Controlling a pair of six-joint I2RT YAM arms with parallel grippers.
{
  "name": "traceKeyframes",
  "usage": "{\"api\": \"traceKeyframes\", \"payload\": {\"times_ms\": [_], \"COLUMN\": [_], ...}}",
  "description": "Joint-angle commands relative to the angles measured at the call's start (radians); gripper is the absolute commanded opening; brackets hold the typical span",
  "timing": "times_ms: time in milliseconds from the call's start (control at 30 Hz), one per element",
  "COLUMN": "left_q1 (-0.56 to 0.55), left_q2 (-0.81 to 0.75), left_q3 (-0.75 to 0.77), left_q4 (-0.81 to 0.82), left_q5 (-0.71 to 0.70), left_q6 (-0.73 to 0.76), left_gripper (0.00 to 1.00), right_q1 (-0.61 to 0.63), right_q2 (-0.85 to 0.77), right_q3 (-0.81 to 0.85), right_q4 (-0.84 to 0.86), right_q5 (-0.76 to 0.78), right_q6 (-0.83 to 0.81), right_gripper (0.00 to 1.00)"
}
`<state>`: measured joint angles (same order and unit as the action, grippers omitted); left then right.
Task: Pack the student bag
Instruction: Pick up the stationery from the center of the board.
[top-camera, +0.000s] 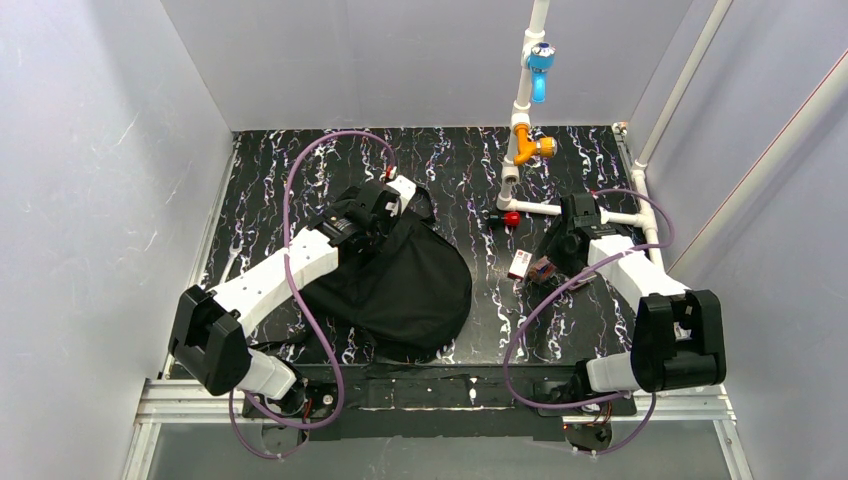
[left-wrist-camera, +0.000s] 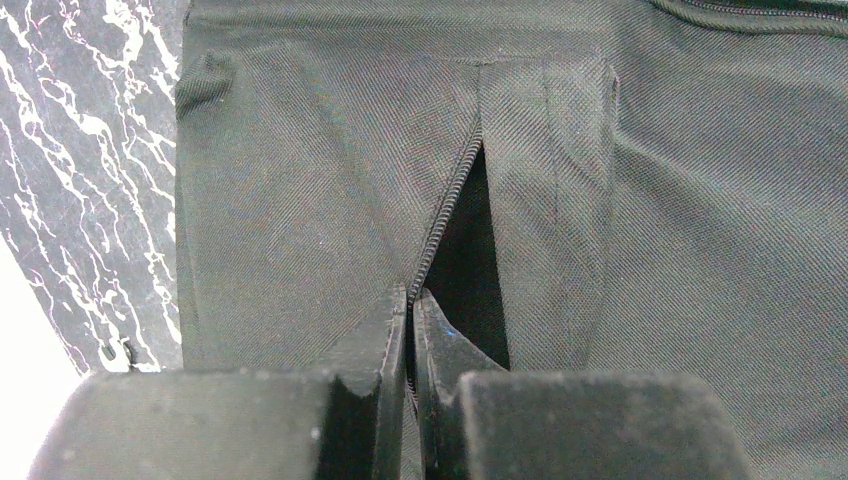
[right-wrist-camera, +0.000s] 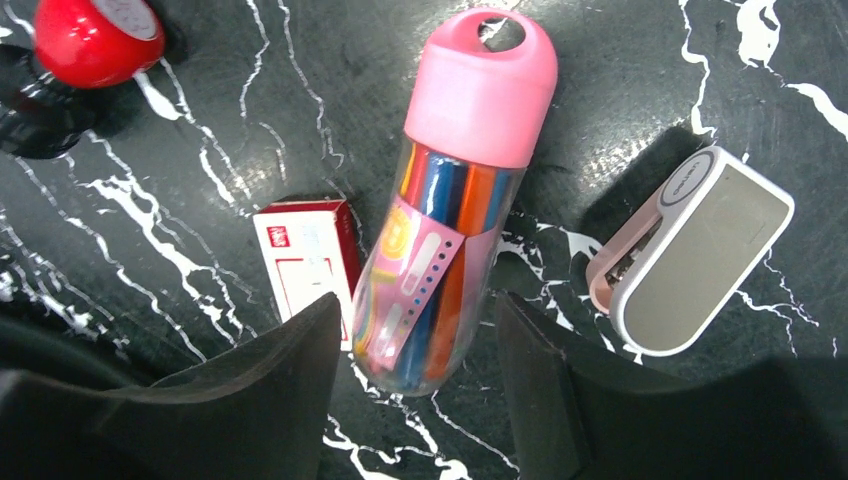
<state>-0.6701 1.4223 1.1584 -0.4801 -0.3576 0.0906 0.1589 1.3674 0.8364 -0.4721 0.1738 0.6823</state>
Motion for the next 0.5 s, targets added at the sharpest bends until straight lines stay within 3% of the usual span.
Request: {"api": "traceKeyframes", "payload": {"times_ms": [0,133,467], "left_q1": [-0.001,-0.001,-0.001], "left_q2": [-0.062,-0.083,-0.11], "left_q3": [0.029,0.015,-0.008], "left_q4": [-0.009,0.013,0.046], "left_q5": [0.018,0.023,0.022], "left_q6": [-0.023,-0.036,-0.041], "left_gripper": [0.0,0.0,0.0], "right_q1": [-0.001,-0.001,-0.004], "right_q2": [0.03,0.038,0.035], "right_q3": [-0.03,-0.062,-0.115], "right_q4": [0.069,0.128,0.218], "right_q5": [0.047,0.044,0.065], "right_q6": [0.03,0.054,0.067], "right_gripper": [0.64,0.56,0.56]}}
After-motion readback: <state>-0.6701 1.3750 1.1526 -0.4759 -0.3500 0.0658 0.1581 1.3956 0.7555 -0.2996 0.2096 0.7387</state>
